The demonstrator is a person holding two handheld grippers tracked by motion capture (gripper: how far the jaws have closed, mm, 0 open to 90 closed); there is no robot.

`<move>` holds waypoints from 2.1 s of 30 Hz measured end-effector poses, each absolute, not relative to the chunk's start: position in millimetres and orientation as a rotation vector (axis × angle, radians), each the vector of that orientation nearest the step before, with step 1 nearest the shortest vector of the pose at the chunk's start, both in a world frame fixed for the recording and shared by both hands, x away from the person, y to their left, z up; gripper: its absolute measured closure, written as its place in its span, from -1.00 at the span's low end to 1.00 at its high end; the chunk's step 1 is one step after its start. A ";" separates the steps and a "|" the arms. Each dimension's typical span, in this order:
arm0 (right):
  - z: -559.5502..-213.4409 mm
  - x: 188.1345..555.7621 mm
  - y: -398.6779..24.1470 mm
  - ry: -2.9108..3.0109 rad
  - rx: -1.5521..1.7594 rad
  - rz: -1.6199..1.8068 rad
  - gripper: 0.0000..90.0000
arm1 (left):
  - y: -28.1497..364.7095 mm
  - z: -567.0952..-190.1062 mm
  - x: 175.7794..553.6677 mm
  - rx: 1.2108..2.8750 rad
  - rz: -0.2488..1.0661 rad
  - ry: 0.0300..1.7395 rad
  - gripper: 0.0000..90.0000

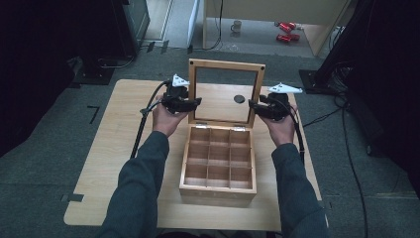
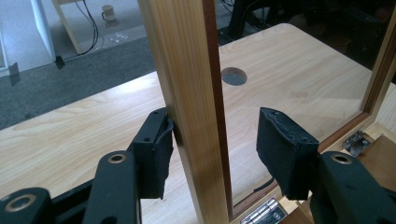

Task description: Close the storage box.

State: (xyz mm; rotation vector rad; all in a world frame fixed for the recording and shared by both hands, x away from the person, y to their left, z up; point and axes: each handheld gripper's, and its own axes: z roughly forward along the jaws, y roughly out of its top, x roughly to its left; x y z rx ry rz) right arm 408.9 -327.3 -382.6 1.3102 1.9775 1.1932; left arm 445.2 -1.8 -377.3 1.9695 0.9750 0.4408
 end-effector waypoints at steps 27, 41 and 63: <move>-377.9 399.1 -318.1 1.978 1.279 1.206 0.19 | 3.5 -376.9 427.9 1.931 0.477 0.951 0.24; -375.7 383.3 -316.8 1.977 1.220 1.211 0.19 | 5.7 -376.7 410.1 1.920 0.519 0.916 0.24; -377.9 357.0 -316.7 1.959 1.182 1.236 0.22 | 11.8 -376.0 387.2 1.916 0.543 0.872 0.29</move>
